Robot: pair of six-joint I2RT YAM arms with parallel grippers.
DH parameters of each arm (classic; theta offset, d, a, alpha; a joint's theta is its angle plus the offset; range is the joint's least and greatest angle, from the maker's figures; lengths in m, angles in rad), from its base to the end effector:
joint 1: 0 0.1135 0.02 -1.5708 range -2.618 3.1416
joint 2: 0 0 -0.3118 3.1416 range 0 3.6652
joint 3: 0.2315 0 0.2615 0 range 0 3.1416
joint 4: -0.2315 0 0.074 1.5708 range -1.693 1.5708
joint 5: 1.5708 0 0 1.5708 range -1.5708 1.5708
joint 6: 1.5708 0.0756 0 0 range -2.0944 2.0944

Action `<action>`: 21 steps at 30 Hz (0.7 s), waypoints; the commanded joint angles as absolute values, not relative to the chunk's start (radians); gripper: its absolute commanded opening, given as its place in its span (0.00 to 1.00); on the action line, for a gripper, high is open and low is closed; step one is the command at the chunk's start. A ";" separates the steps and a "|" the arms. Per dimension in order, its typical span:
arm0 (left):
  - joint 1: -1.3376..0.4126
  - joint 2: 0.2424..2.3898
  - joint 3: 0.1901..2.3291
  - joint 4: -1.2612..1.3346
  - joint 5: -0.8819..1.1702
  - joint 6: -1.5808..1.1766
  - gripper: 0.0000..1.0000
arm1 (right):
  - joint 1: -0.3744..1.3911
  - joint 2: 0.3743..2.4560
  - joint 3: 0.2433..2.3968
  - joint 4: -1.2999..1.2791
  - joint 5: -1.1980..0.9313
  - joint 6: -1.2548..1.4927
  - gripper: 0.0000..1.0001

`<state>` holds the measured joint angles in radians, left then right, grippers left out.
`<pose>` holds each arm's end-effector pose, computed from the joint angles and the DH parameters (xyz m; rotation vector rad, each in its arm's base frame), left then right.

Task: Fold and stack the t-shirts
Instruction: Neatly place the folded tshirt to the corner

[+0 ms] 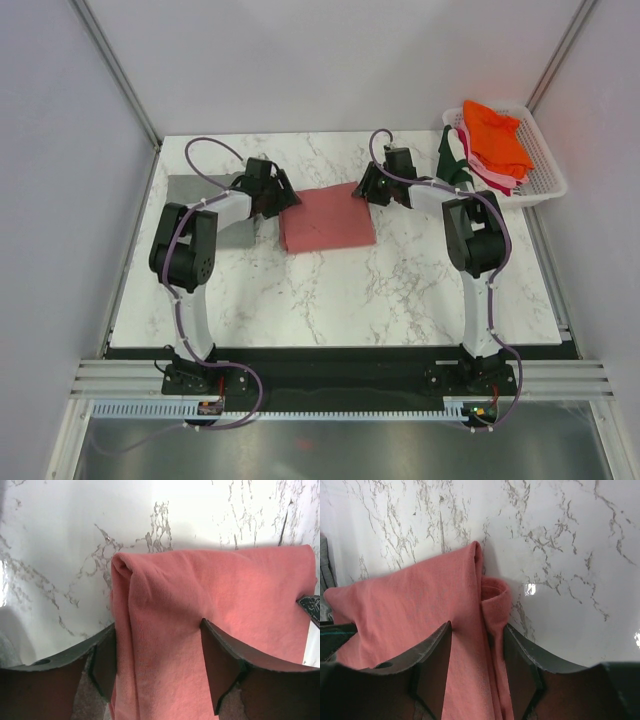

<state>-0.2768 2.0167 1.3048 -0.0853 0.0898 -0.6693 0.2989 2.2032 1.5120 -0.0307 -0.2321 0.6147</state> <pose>0.4702 -0.1406 0.1672 -0.4312 2.3978 -0.5495 0.5199 0.1784 0.1515 0.2503 2.3685 0.7229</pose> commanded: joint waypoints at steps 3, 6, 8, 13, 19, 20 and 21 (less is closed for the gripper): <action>-0.278 2.082 1.350 -0.123 0.127 -0.677 0.62 | 0.308 2.272 1.534 -0.103 -0.239 0.589 0.50; -0.279 2.094 1.365 -0.127 0.123 -0.670 0.53 | 0.308 2.284 1.557 -0.115 -0.241 0.594 0.43; -0.281 2.108 1.379 -0.127 0.121 -0.670 0.42 | 0.311 2.296 1.577 -0.127 -0.241 0.594 0.34; -0.293 2.125 1.416 -0.137 0.121 -0.644 0.02 | 0.331 2.289 1.606 -0.135 -0.253 0.572 0.00; -0.314 1.994 1.346 -0.141 0.058 -0.606 0.02 | 0.356 2.139 1.556 -0.112 -0.236 0.529 0.00; -0.318 1.967 1.330 -0.141 0.046 -0.600 0.02 | 0.359 2.111 1.527 -0.106 -0.235 0.526 0.00; -0.322 1.909 1.315 -0.141 0.043 -0.594 0.02 | 0.362 2.058 1.511 -0.098 -0.233 0.516 0.00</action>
